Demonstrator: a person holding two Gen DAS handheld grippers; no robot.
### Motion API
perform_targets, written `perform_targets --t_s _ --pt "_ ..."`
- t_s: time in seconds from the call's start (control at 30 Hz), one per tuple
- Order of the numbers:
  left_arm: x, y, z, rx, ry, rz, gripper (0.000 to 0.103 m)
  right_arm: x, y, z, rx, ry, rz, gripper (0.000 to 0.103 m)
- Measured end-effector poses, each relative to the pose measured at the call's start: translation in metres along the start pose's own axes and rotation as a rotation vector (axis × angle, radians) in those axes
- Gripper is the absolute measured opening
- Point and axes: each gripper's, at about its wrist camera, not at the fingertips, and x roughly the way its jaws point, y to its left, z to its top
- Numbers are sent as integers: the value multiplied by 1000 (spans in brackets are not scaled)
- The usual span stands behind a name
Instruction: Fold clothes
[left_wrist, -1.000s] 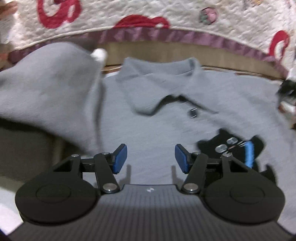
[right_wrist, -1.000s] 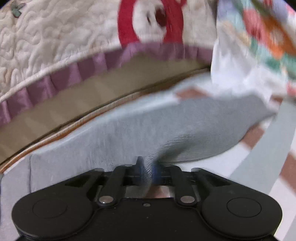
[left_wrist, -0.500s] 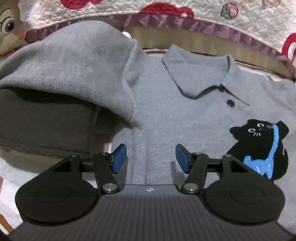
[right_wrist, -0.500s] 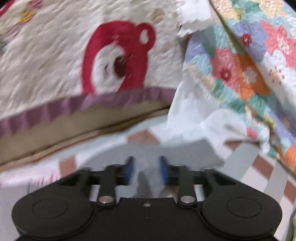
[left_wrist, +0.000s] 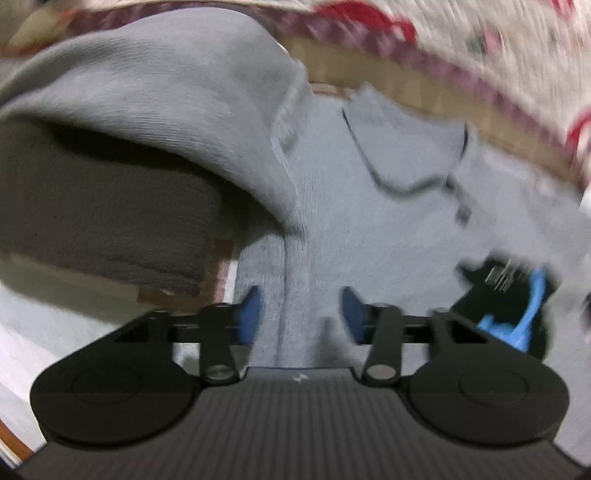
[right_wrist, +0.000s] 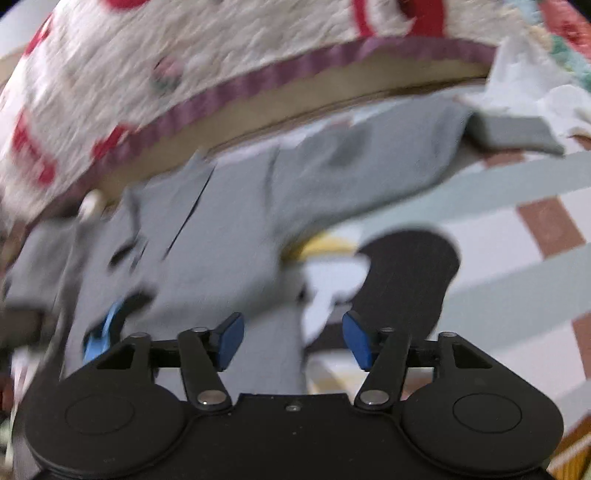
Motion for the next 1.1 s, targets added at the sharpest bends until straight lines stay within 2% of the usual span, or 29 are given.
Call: perform_targets --t_s 0.1,0.2,0.27,0.33,0.37,0.4,0.43,0.47,0.5,0.53,0.57,0.6,0.63,0.73,0.77,0.8,0.87,0.97,1.03,1.1 --pt "-8 10 1 -34 -18 7 38 -3 8 -26 -57 57 -23 69" --pt "-13 12 -3 -23 -18 27 38 9 9 -45 -81 73 -124 69" --pt "-10 14 -7 -56 14 10 45 18 9 -53 -63 110 -192 69" --pt "-8 11 -11 -54 27 -9 48 14 6 -62 -3 110 -170 67" --pt "-7 10 -14 -52 33 -18 53 13 7 -65 21 120 -119 67" --pt "-6 7 -16 -20 41 0 56 12 8 -68 45 130 -68 67" --pt "-5 4 -19 16 49 23 66 11 9 -71 68 140 -17 67" --pt "0 -1 -21 66 67 48 70 14 15 -75 51 165 8 67" --pt "6 -6 -24 117 86 74 70 16 20 -78 34 190 32 71" --pt "12 -8 -26 147 94 85 69 17 27 -79 -3 178 16 71" --pt "16 -8 -31 159 92 78 53 17 33 -81 -41 166 0 68" --pt "13 -3 -31 145 75 33 32 18 39 -83 -79 154 -16 20" --pt "9 3 -30 114 73 -1 9 19 45 -84 -116 141 -33 16" --pt "-26 25 -26 66 -20 33 9 -19 71 -71 -192 60 -60 12" --pt "-34 37 -28 6 -32 10 9 -38 81 -67 -224 27 -68 11" --pt "-37 43 -30 -51 -28 -22 9 -50 82 -69 -250 24 -115 10" --pt "-32 39 -40 -71 13 -38 10 -72 84 -73 -301 16 -209 10" --pt "-23 23 -54 -38 92 -32 12 -50 57 -88 -192 90 -229 11" --pt "-29 28 -62 -133 113 -101 15 -39 52 -93 -171 59 -202 13" --pt "-40 36 -74 -242 153 -210 27 -39 44 -91 -138 55 -169 17"
